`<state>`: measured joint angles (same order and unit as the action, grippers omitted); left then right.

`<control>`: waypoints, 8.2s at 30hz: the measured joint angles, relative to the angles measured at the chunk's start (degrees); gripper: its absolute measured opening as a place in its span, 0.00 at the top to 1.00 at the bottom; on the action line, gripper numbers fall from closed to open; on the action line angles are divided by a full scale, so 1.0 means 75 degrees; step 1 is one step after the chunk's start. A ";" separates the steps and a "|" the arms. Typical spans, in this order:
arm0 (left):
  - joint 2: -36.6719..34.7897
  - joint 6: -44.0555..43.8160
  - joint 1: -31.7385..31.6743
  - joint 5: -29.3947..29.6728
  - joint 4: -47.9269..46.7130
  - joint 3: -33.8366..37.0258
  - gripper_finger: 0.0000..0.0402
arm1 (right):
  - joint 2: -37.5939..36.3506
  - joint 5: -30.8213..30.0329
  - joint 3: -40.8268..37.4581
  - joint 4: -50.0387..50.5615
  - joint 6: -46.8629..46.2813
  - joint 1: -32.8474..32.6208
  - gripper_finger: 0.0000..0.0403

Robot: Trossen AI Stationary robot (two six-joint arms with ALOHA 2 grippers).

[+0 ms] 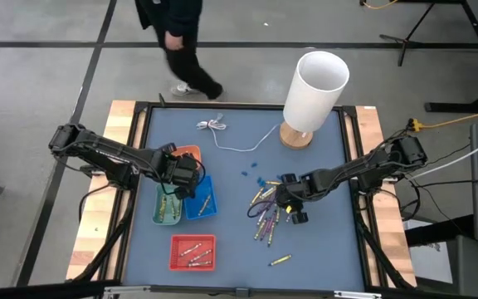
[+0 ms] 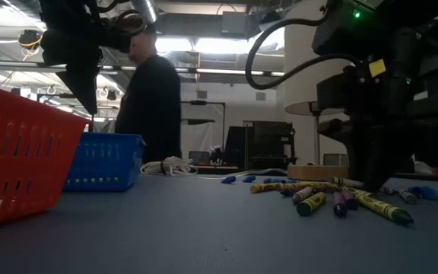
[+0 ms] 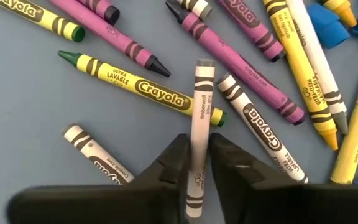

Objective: Sort crayons
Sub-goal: Put the gray crayon into the orange basket, then put the yellow crayon into the blue basket, then put the gray crayon into the orange basket

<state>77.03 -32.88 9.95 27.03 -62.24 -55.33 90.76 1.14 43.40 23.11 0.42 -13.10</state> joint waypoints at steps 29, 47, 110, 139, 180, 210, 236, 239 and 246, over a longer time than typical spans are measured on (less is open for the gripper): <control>-0.1594 -0.0551 0.1740 -0.0275 -0.0032 -0.0003 0.81 | 0.0431 0.1173 0.3115 -0.3143 -0.0039 -0.0006 0.94; -0.1591 -0.0557 0.1749 -0.0135 0.0038 -0.0003 0.81 | 0.3861 0.1188 0.4443 -0.7619 -0.0107 -0.0924 0.93; 0.2658 0.2060 0.0350 -0.1177 1.2199 -0.0009 0.81 | -0.3762 -0.0967 0.1094 0.1532 0.0400 -0.1003 0.65; 0.4252 0.1199 0.0002 -0.1042 0.6719 -0.3092 0.62 | -0.4832 -0.1018 -0.0903 -0.0300 0.0095 0.0055 0.65; 0.6065 -0.0405 0.0052 -0.0995 0.6411 -0.3016 0.89 | -0.4832 -0.1013 -0.0901 -0.0265 0.0095 0.0052 0.65; 0.3990 -0.0993 0.0167 -0.0934 0.4461 -0.2996 0.99 | -0.4826 -0.1009 -0.0889 -0.0245 0.0095 0.0050 0.65; 0.2756 -0.6998 0.2330 -0.0198 -0.0791 -0.3002 0.98 | -0.4814 0.0212 -0.0892 0.0059 0.0092 0.0050 0.65; 0.2757 -0.6997 0.2326 -0.0222 -0.0813 -0.3002 0.94 | -0.4814 0.0713 -0.0892 0.0061 0.0090 0.0050 0.65; 0.2757 -0.6997 0.2326 -0.0203 -0.0825 -0.3002 0.82 | -0.4562 0.1146 -0.0895 0.0052 0.0092 0.0044 0.65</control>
<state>97.71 -85.36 27.40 25.51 -68.42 -77.84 56.55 9.73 36.69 23.50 1.10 -12.78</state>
